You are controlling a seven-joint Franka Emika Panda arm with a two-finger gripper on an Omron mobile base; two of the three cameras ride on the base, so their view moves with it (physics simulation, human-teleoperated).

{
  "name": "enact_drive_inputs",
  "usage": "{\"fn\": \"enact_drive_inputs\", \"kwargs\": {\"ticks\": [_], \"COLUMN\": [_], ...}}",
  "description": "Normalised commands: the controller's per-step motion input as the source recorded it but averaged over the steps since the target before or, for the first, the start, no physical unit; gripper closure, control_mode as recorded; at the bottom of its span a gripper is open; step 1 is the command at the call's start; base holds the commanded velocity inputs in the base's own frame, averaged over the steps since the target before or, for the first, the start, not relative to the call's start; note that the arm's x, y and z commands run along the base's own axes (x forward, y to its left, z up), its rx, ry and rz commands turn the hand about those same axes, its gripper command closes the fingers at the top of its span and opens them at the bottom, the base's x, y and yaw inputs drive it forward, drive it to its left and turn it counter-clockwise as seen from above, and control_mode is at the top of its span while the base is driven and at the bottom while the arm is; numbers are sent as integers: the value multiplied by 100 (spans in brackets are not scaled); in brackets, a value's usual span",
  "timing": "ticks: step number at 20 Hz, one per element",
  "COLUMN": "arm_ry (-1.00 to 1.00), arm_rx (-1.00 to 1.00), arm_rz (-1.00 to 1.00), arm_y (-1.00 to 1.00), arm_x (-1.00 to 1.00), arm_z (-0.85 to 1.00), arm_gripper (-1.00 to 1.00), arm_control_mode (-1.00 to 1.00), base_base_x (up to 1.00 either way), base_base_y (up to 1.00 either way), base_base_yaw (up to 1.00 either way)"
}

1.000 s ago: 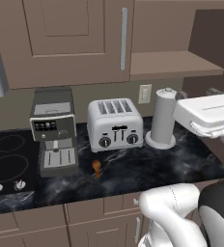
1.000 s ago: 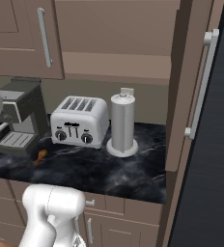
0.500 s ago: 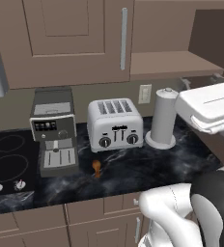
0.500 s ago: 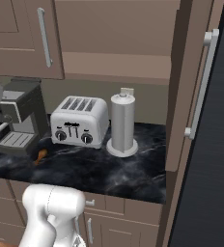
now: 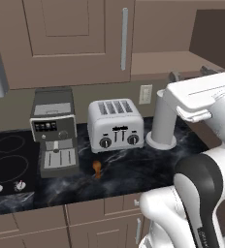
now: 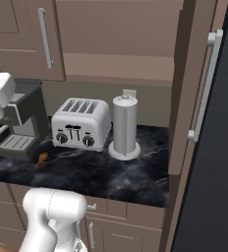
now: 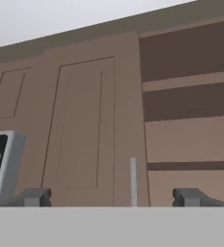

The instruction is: Retrieve the tupperware from the cabinet, then place the raw meat into the tupperware to avoid contamination.

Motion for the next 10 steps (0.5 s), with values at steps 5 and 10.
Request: {"fn": "enact_drive_inputs", "kwargs": {"ticks": [5,10], "arm_ry": [-2,0], "arm_rx": [-1,0], "arm_rz": [-4,-4], "arm_y": [0,0], "arm_x": [40,36], "arm_z": [0,0], "arm_gripper": [-100,-100], "arm_control_mode": [-100,-100], "base_base_x": [0,0], "base_base_y": [0,0], "base_base_yaw": [0,0]}}
